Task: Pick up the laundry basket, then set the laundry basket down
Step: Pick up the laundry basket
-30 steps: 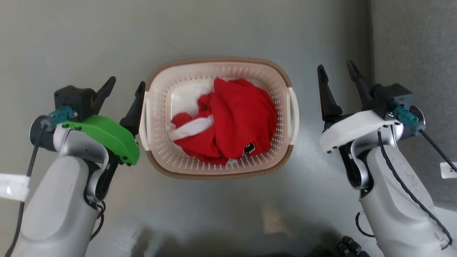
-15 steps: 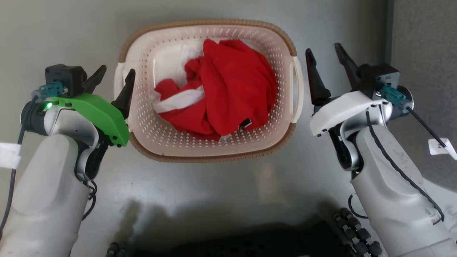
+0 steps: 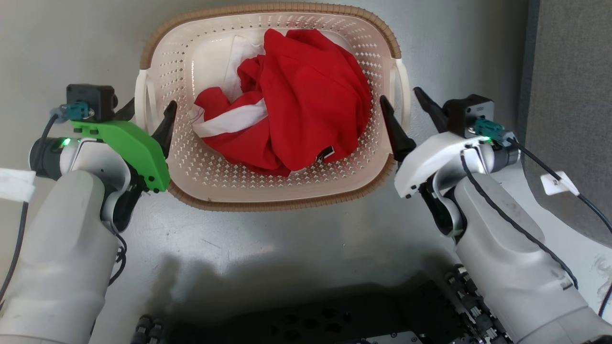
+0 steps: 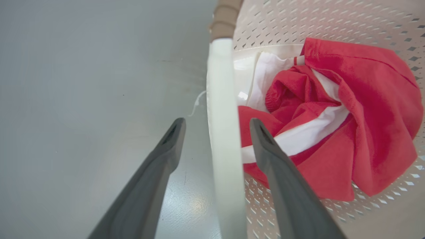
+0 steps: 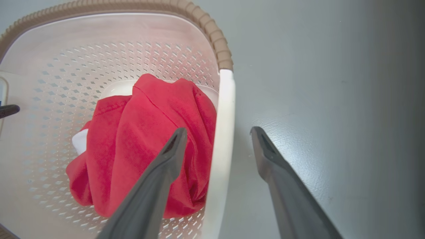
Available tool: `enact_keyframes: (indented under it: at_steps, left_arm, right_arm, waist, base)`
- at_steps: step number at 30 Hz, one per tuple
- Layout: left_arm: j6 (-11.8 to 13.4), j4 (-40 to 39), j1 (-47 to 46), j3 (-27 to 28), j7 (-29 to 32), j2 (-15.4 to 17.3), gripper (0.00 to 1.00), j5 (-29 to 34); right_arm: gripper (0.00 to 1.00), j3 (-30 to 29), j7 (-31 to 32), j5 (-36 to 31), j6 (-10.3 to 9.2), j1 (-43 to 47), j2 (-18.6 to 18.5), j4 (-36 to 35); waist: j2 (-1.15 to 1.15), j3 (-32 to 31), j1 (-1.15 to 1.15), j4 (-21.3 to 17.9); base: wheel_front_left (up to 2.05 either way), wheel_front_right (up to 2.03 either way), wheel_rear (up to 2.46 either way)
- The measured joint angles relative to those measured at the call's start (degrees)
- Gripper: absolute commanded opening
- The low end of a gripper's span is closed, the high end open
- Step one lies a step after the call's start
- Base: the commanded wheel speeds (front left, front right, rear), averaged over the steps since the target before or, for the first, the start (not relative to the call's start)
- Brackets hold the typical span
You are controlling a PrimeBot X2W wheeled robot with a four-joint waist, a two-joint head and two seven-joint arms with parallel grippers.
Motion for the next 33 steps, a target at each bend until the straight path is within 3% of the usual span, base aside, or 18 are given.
enact_keyframes:
  at_steps: [4, 5, 6, 23, 33]
  left_arm:
    - [-0.07, 2.47, -1.37, -0.30, 0.42, -0.75, 1.00, -1.66]
    - [-0.07, 3.04, -1.74, -0.32, 0.70, -0.99, 0.50, -2.05]
    - [-0.07, 3.70, -2.08, -0.34, 0.76, -1.33, 0.00, -2.56]
    - [-0.30, 10.28, -5.06, -2.57, 1.21, -3.48, 0.00, -6.90]
    - [-0.22, 15.73, -4.70, -5.78, 4.31, -4.83, 0.00, -11.93]
  right_arm:
    - [1.00, 1.63, 0.49, 1.82, 0.01, -1.44, 0.02, 1.53]
    - [0.41, 1.88, 0.56, 2.26, 0.01, -1.89, 0.02, 1.77]
    - [0.00, 2.07, 0.67, 2.69, 0.01, -2.34, 0.02, 2.09]
    - [0.00, 3.93, 1.48, 6.69, -0.07, -5.89, 0.03, 9.12]
    - [0.00, 5.35, 4.69, 10.21, 2.53, -7.81, 0.02, 16.31]
  waist:
    - [0.00, 0.22, 0.00, 0.10]
    - [0.00, 0.25, 0.00, 0.13]
    - [0.00, 0.28, 0.00, 0.15]
    - [0.00, -0.94, 0.00, 0.72]
    - [0.00, -4.84, 0.00, 1.25]
  base:
    - [0.00, 0.00, 0.00]
    - [0.00, 0.00, 0.00]
    - [0.00, 0.00, 0.00]
    - [0.00, 0.00, 0.00]
    - [0.00, 0.00, 0.00]
